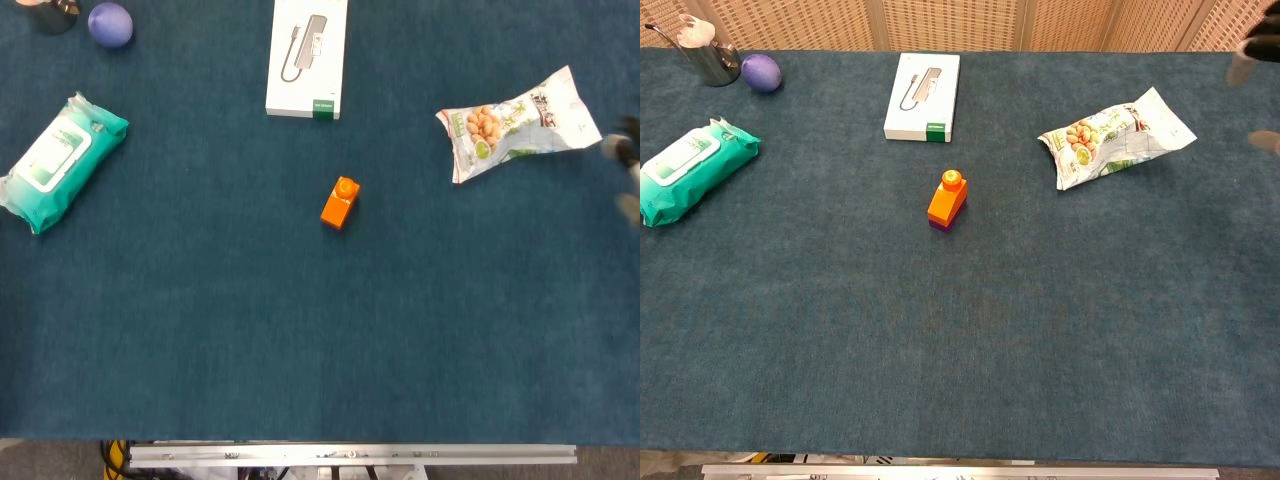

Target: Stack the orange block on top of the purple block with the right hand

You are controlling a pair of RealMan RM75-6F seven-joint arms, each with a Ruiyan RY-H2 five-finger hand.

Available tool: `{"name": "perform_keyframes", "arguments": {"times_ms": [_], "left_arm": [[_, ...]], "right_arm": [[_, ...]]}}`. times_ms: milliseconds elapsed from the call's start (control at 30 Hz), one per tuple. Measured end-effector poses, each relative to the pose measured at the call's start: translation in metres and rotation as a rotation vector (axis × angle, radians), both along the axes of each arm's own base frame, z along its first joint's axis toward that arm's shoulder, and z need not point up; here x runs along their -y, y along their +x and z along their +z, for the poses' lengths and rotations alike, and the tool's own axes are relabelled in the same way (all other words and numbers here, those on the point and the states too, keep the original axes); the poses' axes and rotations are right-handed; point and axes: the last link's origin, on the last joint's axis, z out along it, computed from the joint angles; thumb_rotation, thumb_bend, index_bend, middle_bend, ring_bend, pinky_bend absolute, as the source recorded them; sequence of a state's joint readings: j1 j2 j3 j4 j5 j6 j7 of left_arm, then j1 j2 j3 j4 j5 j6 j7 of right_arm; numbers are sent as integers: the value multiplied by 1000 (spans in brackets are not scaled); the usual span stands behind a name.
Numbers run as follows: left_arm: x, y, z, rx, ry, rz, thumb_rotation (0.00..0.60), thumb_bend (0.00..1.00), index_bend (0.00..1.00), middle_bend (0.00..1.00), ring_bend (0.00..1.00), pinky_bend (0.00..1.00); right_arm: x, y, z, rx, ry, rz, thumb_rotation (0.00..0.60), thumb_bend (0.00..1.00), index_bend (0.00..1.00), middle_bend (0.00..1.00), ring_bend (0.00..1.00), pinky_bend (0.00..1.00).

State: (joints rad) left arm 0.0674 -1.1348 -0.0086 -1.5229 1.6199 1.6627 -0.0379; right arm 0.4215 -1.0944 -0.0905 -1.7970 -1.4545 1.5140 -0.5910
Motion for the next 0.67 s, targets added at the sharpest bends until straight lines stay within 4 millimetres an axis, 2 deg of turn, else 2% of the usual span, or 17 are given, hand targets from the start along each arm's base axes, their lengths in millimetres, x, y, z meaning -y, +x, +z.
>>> {"name": "perform_keyframes", "arguments": {"times_ms": [167, 367, 500, 667], "left_arm": [[-4, 3, -2, 2, -14, -18, 600, 233, 243, 267, 263, 163], [-7, 9, -6, 0, -27, -39, 600, 233, 243, 267, 263, 163], [-9, 12, -8, 0, -34, -47, 600, 233, 243, 267, 263, 163], [-10, 13, -10, -4, -43, -46, 600, 233, 243, 267, 263, 163]], "right_arm": [[-34, -32, 22, 27, -72, -123, 600, 124, 441, 365, 174, 175], [-61, -54, 27, 43, -98, -187, 600, 125, 441, 366, 174, 175], [-70, -60, 25, 64, -107, -186, 600, 125, 441, 366, 174, 175], [-71, -62, 23, 80, -110, -186, 600, 125, 441, 366, 174, 175]]}}
